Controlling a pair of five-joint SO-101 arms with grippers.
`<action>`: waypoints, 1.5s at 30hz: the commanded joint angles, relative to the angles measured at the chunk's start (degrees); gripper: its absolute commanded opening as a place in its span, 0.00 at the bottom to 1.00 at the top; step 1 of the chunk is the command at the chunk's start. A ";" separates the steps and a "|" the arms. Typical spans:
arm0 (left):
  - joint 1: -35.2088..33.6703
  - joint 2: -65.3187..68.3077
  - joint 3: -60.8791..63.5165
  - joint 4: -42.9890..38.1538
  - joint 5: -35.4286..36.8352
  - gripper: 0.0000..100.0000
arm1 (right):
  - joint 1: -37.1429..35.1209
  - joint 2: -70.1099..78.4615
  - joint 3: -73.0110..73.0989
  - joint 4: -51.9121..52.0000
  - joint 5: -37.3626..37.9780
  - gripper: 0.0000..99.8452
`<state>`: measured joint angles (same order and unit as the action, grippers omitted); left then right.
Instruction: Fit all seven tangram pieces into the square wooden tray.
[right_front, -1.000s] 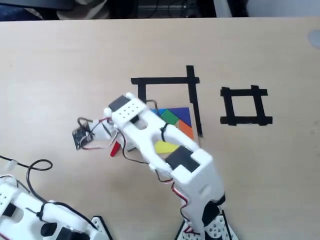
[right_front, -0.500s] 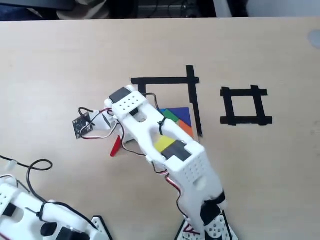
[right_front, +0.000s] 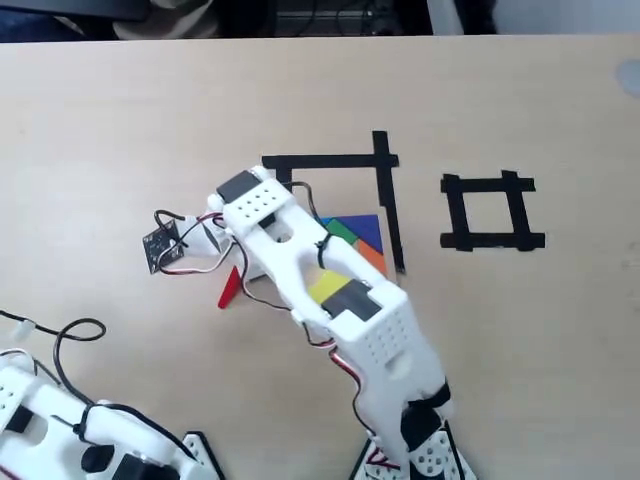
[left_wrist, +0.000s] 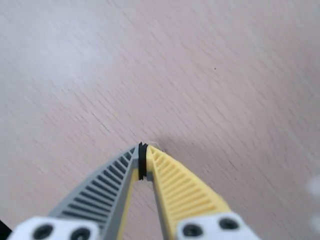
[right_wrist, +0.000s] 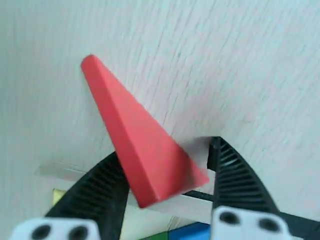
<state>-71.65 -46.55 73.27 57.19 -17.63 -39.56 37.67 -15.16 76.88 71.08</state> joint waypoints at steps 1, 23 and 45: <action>0.57 -0.97 -0.31 -0.88 0.62 0.03 | -1.93 -0.31 -3.12 2.55 0.53 0.23; 0.57 -0.79 -0.22 -0.88 0.62 0.03 | -2.90 4.09 -8.92 2.46 3.60 0.01; 0.57 -0.88 -0.22 -0.79 0.26 0.03 | 14.42 -9.80 -44.97 24.26 -79.56 0.01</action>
<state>-71.65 -46.55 73.27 57.19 -17.63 -26.99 33.71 -64.31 99.12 2.59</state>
